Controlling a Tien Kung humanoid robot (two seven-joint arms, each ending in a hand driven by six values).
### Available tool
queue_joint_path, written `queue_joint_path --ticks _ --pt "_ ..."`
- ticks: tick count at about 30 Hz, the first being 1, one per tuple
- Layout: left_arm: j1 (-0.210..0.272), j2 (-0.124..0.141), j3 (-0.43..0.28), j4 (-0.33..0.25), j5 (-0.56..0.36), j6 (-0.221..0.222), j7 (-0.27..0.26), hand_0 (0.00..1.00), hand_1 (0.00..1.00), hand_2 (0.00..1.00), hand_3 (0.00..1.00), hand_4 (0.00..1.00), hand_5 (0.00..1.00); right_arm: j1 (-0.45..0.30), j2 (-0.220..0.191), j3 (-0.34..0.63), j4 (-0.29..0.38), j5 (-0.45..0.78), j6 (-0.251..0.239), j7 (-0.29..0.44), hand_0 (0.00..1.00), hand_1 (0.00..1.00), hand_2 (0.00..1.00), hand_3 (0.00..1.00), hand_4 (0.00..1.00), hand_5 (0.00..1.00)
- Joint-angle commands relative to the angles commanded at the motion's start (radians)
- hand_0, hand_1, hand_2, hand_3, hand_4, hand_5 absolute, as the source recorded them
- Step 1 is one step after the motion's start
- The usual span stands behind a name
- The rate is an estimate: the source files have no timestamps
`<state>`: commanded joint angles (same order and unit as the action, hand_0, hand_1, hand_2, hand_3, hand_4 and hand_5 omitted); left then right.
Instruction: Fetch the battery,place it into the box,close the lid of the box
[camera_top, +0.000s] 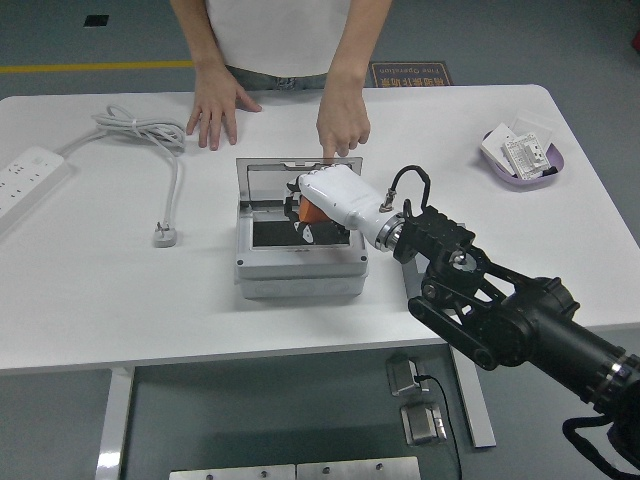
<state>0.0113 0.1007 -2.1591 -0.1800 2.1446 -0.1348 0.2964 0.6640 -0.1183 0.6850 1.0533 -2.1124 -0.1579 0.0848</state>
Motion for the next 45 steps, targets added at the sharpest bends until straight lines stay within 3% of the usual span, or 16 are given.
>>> queue_joint_path --ticks 2,3,8,9,29,45 --pt "0.0 0.0 0.0 0.0 0.0 0.0 0.0 0.64 0.662 0.716 0.836 0.884 0.652 0.0 0.0 0.0 -0.001 -0.001 0.002 -0.002 0.263 0.362 0.43 0.628 0.494 0.109" --pt "0.0 0.0 -0.001 0.0 0.001 0.0 0.0 0.641 0.66 0.716 0.836 0.884 0.655 0.0 0.0 0.0 -0.002 -0.002 0.003 -0.002 0.243 0.353 0.429 0.637 0.687 0.332" --pt "-0.001 -0.001 -0.001 0.0 0.003 0.0 0.0 0.641 0.66 0.716 0.836 0.884 0.655 0.0 0.0 0.0 -0.003 -0.001 0.003 -0.004 0.243 0.353 0.429 0.637 0.687 0.332" --pt "-0.002 -0.001 0.0 0.0 0.003 0.0 0.0 0.64 0.661 0.716 0.837 0.884 0.653 0.0 0.0 0.0 -0.003 -0.001 0.003 -0.004 0.25 0.353 0.408 0.618 0.846 0.46" --pt "-0.003 -0.005 0.002 0.0 0.004 -0.001 0.0 0.64 0.661 0.716 0.837 0.884 0.652 0.001 -0.007 -0.004 0.009 0.031 0.002 -0.015 0.252 0.351 0.399 0.616 0.907 0.52" --pt "0.003 -0.008 -0.003 0.0 -0.001 0.001 0.001 0.64 0.66 0.716 0.836 0.883 0.651 -0.024 -0.095 0.023 0.206 0.235 0.065 -0.08 0.24 0.339 0.391 0.593 0.908 0.53"
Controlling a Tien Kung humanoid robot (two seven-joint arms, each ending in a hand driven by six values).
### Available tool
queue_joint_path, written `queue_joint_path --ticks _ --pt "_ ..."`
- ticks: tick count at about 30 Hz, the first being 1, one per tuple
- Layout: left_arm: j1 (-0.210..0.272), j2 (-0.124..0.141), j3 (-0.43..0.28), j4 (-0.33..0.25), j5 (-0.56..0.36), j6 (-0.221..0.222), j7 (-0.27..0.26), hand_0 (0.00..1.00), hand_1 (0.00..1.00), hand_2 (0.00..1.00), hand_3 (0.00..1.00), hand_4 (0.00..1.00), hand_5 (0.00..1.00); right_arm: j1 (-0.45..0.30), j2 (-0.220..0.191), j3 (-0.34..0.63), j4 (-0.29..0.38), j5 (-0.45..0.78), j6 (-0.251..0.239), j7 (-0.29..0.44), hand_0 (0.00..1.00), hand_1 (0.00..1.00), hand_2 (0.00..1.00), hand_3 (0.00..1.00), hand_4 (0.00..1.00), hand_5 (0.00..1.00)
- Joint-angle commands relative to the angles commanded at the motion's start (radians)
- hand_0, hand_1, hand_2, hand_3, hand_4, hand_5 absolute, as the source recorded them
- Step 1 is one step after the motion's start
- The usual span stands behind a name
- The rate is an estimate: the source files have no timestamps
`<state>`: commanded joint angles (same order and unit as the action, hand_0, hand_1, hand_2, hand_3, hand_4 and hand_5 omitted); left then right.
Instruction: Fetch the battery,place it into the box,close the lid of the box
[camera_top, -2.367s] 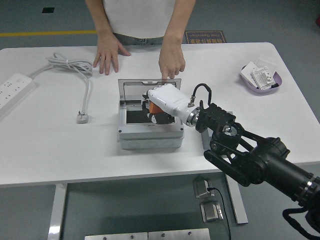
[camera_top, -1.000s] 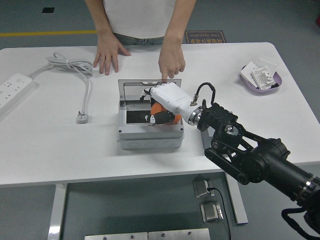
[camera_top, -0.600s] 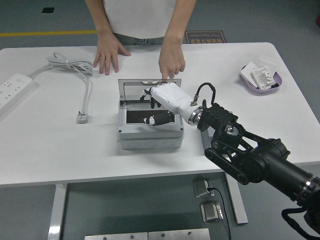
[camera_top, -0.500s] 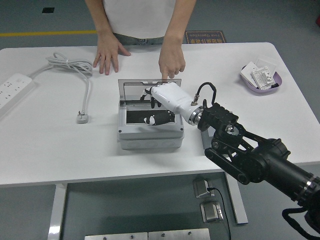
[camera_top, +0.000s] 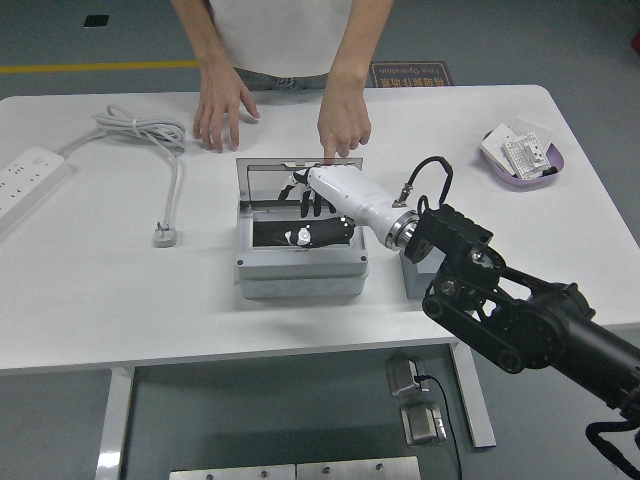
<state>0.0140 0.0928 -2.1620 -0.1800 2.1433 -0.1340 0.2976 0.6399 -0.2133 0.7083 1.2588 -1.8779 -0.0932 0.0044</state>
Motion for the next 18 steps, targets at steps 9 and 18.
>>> queue_joint_path --ticks 9,18 --pt "-0.001 0.003 0.002 0.0 -0.001 0.0 0.001 0.64 0.66 0.716 0.836 0.883 0.651 0.035 -0.027 0.08 0.013 0.009 0.026 0.005 0.238 0.338 0.391 0.583 0.901 0.527" --pt "-0.003 0.005 -0.003 0.0 0.005 -0.001 0.002 0.64 0.66 0.715 0.836 0.883 0.65 0.074 -0.04 0.141 0.001 0.026 0.053 0.022 0.484 0.465 0.603 0.598 0.979 0.647"
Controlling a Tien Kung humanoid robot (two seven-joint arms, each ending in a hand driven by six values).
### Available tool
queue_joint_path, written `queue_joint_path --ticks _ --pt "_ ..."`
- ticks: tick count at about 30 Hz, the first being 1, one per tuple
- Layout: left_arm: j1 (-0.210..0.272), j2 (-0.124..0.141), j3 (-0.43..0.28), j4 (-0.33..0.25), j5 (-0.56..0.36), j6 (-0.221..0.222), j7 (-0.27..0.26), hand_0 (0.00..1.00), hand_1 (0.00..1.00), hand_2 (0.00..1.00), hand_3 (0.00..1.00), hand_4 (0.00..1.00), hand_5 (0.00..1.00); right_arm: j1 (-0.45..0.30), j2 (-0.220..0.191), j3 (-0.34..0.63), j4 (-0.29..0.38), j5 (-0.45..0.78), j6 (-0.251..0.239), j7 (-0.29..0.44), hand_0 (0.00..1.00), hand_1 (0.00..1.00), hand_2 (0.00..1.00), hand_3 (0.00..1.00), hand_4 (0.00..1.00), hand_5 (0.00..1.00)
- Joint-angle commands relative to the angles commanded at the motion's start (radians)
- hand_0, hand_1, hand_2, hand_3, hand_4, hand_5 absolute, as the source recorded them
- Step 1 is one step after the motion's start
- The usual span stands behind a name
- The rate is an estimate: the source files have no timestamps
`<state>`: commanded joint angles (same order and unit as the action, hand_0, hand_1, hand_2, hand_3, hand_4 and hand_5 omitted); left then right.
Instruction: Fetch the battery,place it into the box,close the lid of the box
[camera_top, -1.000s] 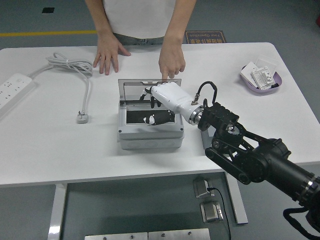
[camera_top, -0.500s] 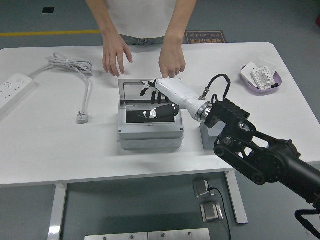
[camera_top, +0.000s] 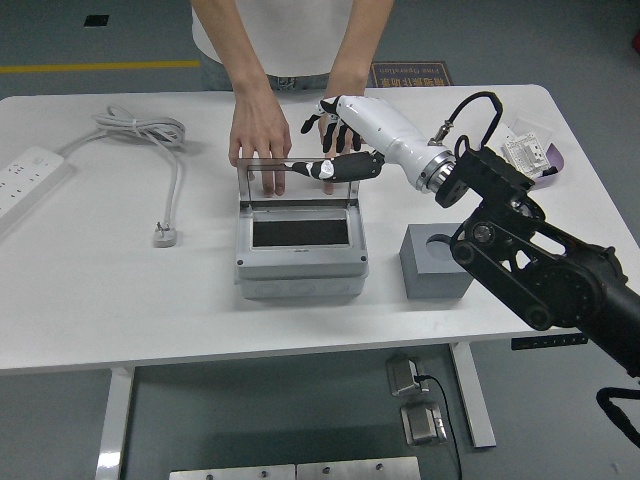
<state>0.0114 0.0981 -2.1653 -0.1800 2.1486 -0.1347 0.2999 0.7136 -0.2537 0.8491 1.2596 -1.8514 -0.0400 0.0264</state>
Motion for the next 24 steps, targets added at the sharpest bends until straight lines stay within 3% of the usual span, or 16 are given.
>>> queue_joint_path --ticks 5,6,11,12,24 --pt "-0.002 0.0 -0.002 0.0 0.003 0.0 0.0 0.64 0.66 0.715 0.836 0.883 0.65 0.013 0.004 0.011 -0.026 0.014 0.018 0.006 0.484 0.465 0.603 0.598 0.979 0.647" --pt "-0.003 0.0 -0.002 0.0 0.003 0.0 0.0 0.64 0.661 0.714 0.836 0.882 0.651 0.014 0.004 0.012 -0.03 0.016 0.021 0.007 0.73 0.628 0.672 0.639 0.998 0.693" --pt "-0.004 0.0 -0.003 0.0 0.005 -0.001 -0.001 0.64 0.661 0.714 0.836 0.882 0.651 0.019 0.009 0.015 -0.05 0.025 0.038 0.006 0.73 0.628 0.672 0.639 0.998 0.693" --pt "-0.005 0.0 -0.004 0.0 0.006 -0.001 -0.001 0.64 0.66 0.714 0.836 0.882 0.652 0.02 0.01 0.015 -0.053 0.024 0.04 0.005 0.831 0.707 0.701 0.68 0.998 0.699" --pt "-0.009 0.002 0.0 0.0 0.007 -0.002 -0.002 0.64 0.66 0.714 0.837 0.882 0.65 0.033 0.039 0.001 -0.15 0.027 0.028 0.019 0.847 0.722 0.711 0.698 0.998 0.703"
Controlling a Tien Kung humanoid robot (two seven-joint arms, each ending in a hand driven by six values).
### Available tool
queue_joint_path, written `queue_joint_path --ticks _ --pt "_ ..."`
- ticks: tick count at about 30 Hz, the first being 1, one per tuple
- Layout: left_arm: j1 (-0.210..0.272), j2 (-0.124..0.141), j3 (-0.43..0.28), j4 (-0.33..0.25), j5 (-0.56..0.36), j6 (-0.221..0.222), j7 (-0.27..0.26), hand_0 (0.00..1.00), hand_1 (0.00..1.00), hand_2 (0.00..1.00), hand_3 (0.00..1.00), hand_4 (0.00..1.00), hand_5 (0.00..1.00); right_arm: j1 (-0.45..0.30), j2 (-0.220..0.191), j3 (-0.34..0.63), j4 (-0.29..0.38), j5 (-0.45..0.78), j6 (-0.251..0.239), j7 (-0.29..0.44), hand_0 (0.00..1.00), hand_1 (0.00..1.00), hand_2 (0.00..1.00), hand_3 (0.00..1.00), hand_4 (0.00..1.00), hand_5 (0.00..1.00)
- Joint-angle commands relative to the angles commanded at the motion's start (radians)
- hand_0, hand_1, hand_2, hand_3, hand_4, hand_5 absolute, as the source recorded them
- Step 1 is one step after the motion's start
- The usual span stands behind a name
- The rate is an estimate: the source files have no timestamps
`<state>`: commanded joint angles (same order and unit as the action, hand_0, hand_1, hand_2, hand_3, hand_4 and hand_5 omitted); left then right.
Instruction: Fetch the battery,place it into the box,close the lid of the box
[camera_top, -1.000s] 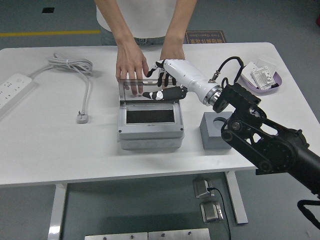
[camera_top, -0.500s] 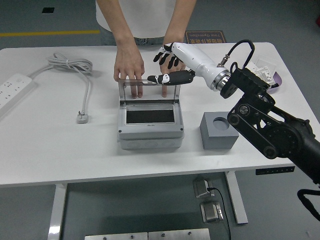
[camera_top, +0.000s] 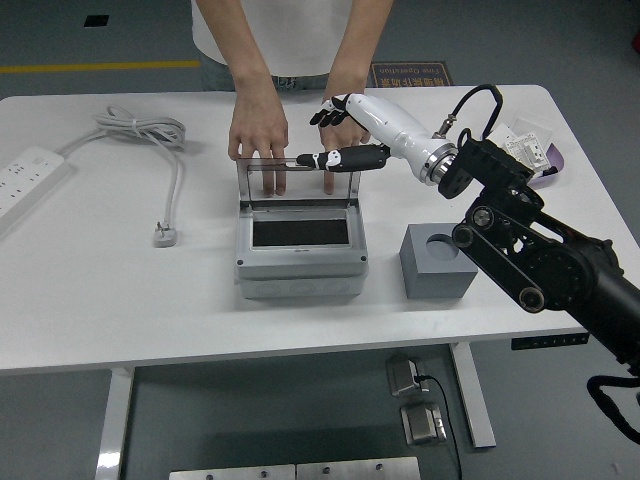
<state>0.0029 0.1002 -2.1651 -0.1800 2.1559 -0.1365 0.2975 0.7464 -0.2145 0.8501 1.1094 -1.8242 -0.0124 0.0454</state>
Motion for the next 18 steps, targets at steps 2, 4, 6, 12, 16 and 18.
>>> queue_joint_path --ticks 2,4,6,12,16,18 --pt "-0.001 0.0 0.002 0.0 -0.001 0.0 0.0 0.64 0.66 0.714 0.837 0.882 0.65 0.003 0.006 -0.002 -0.024 0.001 -0.006 0.006 0.847 0.722 0.711 0.698 0.998 0.703" --pt "-0.001 0.0 0.004 0.0 -0.002 0.0 -0.001 0.64 0.66 0.714 0.837 0.882 0.65 0.005 0.01 -0.003 -0.045 0.002 -0.01 0.011 0.847 0.722 0.711 0.698 0.998 0.703" --pt "-0.002 0.0 0.004 0.0 -0.001 -0.001 -0.001 0.64 0.66 0.714 0.836 0.882 0.651 0.007 0.014 -0.006 -0.066 0.005 -0.015 0.018 0.846 0.722 0.711 0.698 0.998 0.708" --pt "-0.002 0.0 0.006 0.0 -0.002 -0.001 -0.002 0.64 0.661 0.713 0.836 0.881 0.65 0.002 0.022 -0.019 -0.1 0.007 -0.022 0.028 0.829 0.7 0.704 0.701 0.998 0.712" --pt "-0.001 -0.001 0.008 0.0 -0.004 -0.001 -0.004 0.64 0.661 0.713 0.836 0.881 0.65 -0.004 0.022 -0.032 -0.1 0.007 -0.022 0.028 0.829 0.7 0.704 0.701 0.998 0.712" --pt "-0.001 -0.002 0.009 0.0 -0.004 -0.001 -0.004 0.64 0.661 0.713 0.836 0.882 0.651 -0.009 0.021 -0.038 -0.096 0.006 -0.022 0.027 0.814 0.696 0.702 0.701 0.998 0.712"
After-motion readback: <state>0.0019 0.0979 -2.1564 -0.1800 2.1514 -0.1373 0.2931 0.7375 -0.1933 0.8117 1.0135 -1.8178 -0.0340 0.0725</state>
